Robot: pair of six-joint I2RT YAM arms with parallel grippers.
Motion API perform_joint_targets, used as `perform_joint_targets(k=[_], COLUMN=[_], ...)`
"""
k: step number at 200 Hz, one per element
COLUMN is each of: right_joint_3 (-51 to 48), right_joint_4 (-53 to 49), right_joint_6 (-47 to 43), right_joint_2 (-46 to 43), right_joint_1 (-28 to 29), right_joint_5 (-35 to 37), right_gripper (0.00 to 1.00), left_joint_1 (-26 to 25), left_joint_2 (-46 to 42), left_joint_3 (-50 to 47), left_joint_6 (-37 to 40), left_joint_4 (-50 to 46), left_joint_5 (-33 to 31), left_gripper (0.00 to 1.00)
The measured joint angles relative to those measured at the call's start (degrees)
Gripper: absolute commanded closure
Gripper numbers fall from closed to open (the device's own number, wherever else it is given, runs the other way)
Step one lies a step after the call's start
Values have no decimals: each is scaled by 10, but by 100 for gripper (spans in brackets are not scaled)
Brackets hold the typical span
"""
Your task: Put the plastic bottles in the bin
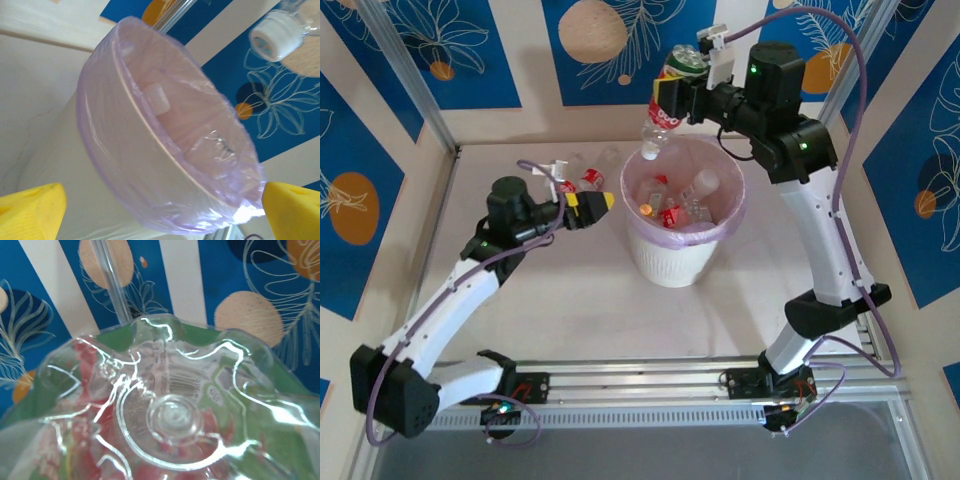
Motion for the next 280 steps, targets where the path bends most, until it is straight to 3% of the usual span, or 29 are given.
perform_joint_targets(k=[40,88,181,201,223,248,252,256,280], right_joint_3=[-60,-175,-294,-314,-332,-339,-339,-338,-323], right_joint_4=[-47,-30,37,42,46,39,37,35,20], right_joint_6=[-88,-174,-292,-305,-313,-322,-324,-320,-315], right_joint_2=[-15,-19,-19,-19,-19,-19,-19,-19,-19], right_joint_1=[-30,-45,-55,-58,-59,-60,-61,-62,-65], right_joint_5=[19,33,-58,-66,-76,-92,-96,-100,-112], right_gripper=[61,63,58,50,29,19,10,7,8], left_joint_1=[-37,-57,-64,-65,-65,-65,-65,-65,-65], left_joint_2=[69,137,177,177,177,176,176,176,175], left_joint_3=[65,97,131,131,131,131,131,131,131], left_joint_6=[36,50,48,48,48,48,48,48,49], left_joint_4=[-27,-30,-45,-44,-44,-44,-44,-44,-44], left_joint_5=[-57,-83,-97,-97,-97,-97,-97,-97,-97], left_gripper=[0,2,9,10,11,11,11,11,11])
